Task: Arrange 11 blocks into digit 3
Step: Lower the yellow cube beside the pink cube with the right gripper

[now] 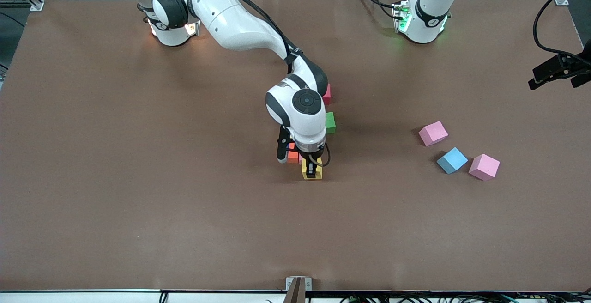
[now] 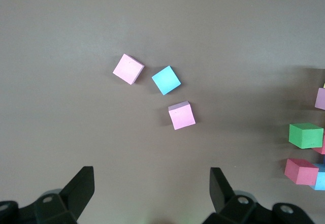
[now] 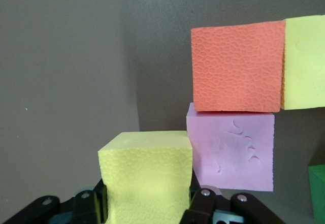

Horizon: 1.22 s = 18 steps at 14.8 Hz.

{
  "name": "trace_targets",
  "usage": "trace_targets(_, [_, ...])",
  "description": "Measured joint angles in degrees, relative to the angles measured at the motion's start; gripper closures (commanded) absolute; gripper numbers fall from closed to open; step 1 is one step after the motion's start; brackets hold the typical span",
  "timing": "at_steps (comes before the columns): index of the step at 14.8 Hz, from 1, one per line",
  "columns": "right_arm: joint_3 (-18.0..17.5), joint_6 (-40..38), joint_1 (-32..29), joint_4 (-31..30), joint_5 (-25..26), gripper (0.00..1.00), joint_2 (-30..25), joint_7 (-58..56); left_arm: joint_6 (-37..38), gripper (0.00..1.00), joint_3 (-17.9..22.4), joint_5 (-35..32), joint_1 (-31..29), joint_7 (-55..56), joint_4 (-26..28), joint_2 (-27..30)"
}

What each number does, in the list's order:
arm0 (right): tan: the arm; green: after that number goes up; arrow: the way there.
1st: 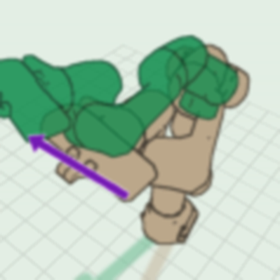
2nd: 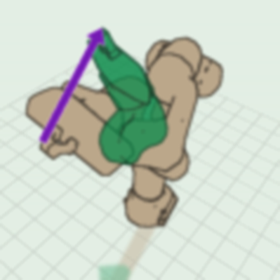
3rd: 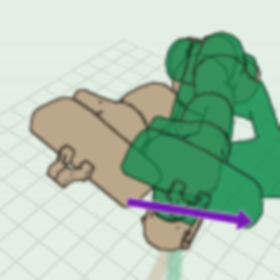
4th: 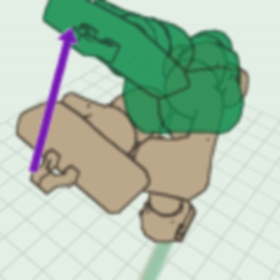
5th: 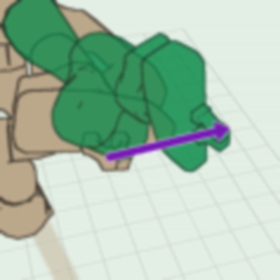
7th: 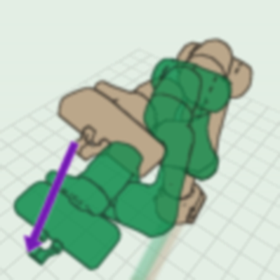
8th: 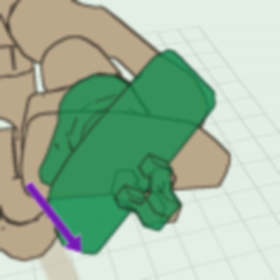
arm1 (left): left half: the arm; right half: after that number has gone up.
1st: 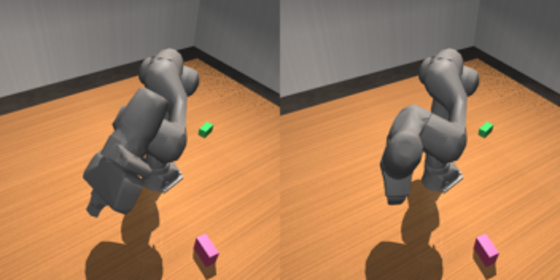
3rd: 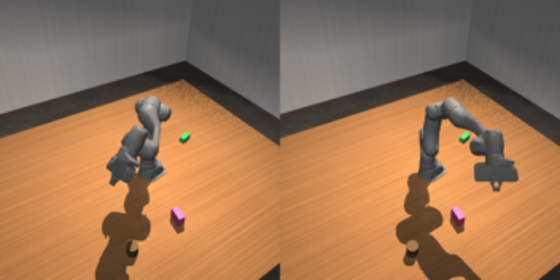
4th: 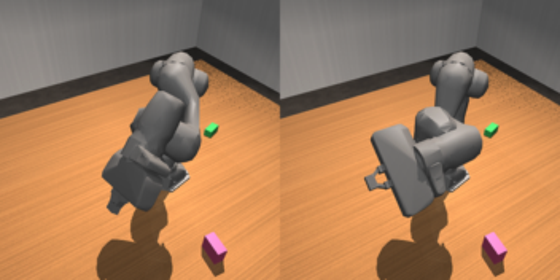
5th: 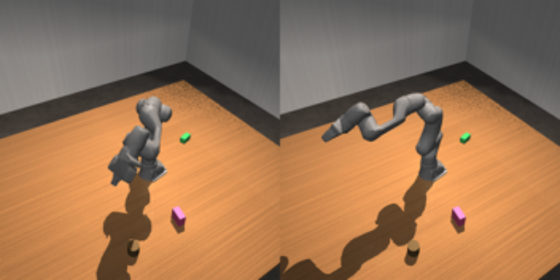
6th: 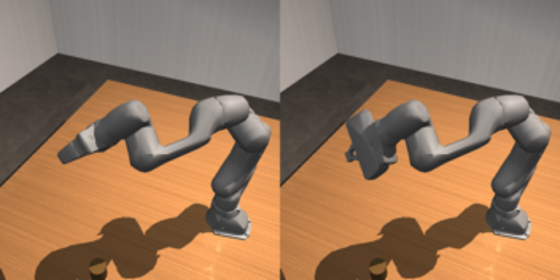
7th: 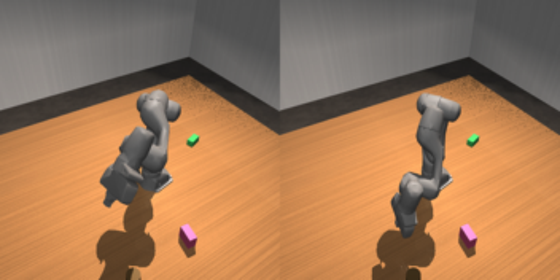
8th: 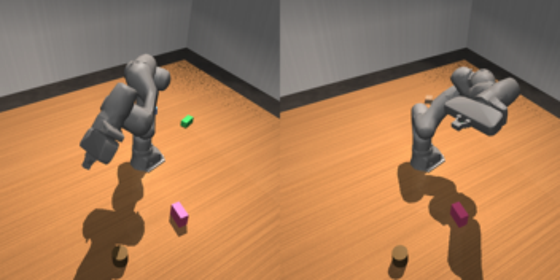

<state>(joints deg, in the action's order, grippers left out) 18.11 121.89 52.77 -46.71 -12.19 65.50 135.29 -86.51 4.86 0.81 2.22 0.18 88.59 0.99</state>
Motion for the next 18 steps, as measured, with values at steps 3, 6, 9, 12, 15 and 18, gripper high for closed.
trace_targets(3, [0.0,-0.3,0.0,0.0,0.0,1.00,0.0,0.0,-0.1,0.00,0.0,0.4,0.0,0.0,-0.4,0.0])
trace_targets(6, [-0.1,-0.7,0.1,0.0,0.0,1.00,0.0,0.0,-0.1,0.00,0.0,0.4,0.1,0.0,-0.5,0.0])
trace_targets(9, [-0.1,-1.1,0.1,0.0,0.0,1.00,0.0,0.0,-0.1,0.00,0.0,0.4,0.2,0.0,-0.5,-0.1])
trace_targets(12, [-0.2,-1.1,0.1,0.0,0.0,1.00,0.0,0.0,-0.1,0.00,0.0,0.4,0.2,0.0,-0.5,-0.1])
trace_targets(15, [-0.2,-1.1,0.1,0.1,0.0,1.00,0.0,0.0,-0.1,0.00,0.0,0.4,0.2,0.0,-0.5,-0.1])
trace_targets(18, [-0.2,-0.4,-0.1,0.8,0.0,1.00,0.0,0.0,-0.1,0.00,0.0,0.4,0.2,0.0,-0.5,-0.1])
